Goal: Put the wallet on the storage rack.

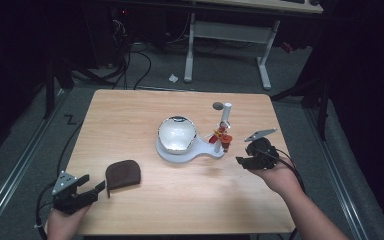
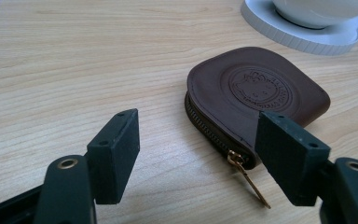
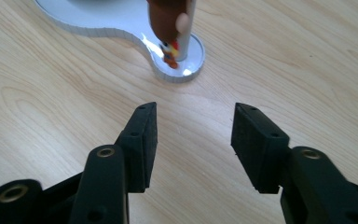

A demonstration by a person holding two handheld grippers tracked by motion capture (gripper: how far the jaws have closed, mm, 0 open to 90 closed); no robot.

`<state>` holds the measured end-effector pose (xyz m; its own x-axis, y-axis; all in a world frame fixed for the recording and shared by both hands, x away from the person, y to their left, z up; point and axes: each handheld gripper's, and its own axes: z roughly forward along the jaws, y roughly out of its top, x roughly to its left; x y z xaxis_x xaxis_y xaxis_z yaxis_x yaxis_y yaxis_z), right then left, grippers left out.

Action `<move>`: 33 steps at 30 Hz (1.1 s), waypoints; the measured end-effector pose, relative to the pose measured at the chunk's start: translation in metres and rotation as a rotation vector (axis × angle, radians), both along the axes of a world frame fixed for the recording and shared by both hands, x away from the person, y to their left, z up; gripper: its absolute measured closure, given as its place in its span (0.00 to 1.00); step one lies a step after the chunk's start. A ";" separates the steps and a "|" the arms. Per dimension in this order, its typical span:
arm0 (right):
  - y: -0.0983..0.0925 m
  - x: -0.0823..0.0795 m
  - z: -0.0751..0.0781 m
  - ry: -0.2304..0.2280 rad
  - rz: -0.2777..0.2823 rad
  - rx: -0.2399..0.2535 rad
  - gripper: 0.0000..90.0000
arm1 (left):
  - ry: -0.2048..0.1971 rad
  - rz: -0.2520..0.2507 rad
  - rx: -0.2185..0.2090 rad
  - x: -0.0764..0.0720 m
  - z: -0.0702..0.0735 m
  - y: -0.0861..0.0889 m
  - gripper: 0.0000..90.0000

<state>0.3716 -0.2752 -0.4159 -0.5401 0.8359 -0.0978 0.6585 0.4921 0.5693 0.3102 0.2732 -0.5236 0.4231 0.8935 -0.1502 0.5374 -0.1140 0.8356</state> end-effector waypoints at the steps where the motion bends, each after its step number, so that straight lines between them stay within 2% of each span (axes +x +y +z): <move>1: -0.002 -0.003 -0.002 -0.009 -0.009 0.007 0.57 | 0.001 -0.003 -0.002 0.000 0.000 -0.001 0.34; 5: -0.007 -0.017 -0.012 -0.056 -0.038 0.026 0.59 | 0.005 -0.014 0.005 0.000 0.000 -0.003 0.34; 9: -0.009 -0.030 -0.026 -0.093 -0.058 0.045 0.56 | 0.008 -0.017 0.004 0.000 -0.001 -0.005 0.34; 13: -0.010 -0.041 -0.043 -0.130 -0.057 0.061 0.55 | -0.001 0.000 0.008 0.000 0.001 -0.005 0.33; 15: -0.010 -0.047 -0.051 -0.141 -0.065 0.085 0.55 | -0.002 0.000 -0.003 0.000 0.001 -0.004 0.33; 21: -0.015 -0.059 -0.074 -0.166 -0.101 0.152 0.54 | -0.005 -0.003 -0.001 -0.001 0.001 -0.006 0.33; 24: -0.017 -0.064 -0.082 -0.173 -0.102 0.177 0.53 | -0.007 -0.011 -0.028 -0.001 0.003 -0.006 0.35; 26: -0.018 -0.069 -0.087 -0.187 -0.095 0.204 0.51 | -0.012 -0.010 -0.027 -0.001 0.003 -0.007 0.36; 27: -0.018 -0.072 -0.091 -0.198 -0.090 0.208 0.51 | -0.013 -0.010 -0.025 -0.001 0.003 -0.008 0.36; 29: -0.020 -0.084 -0.097 -0.275 -0.096 0.208 0.52 | -0.013 -0.008 -0.012 -0.001 0.002 -0.009 0.35; 31: -0.024 -0.091 -0.095 -0.315 -0.091 0.232 0.52 | -0.006 -0.006 -0.015 0.001 0.000 -0.011 0.35; 33: -0.030 -0.094 -0.092 -0.357 -0.108 0.223 0.52 | 0.000 0.005 -0.005 0.004 0.002 -0.016 0.35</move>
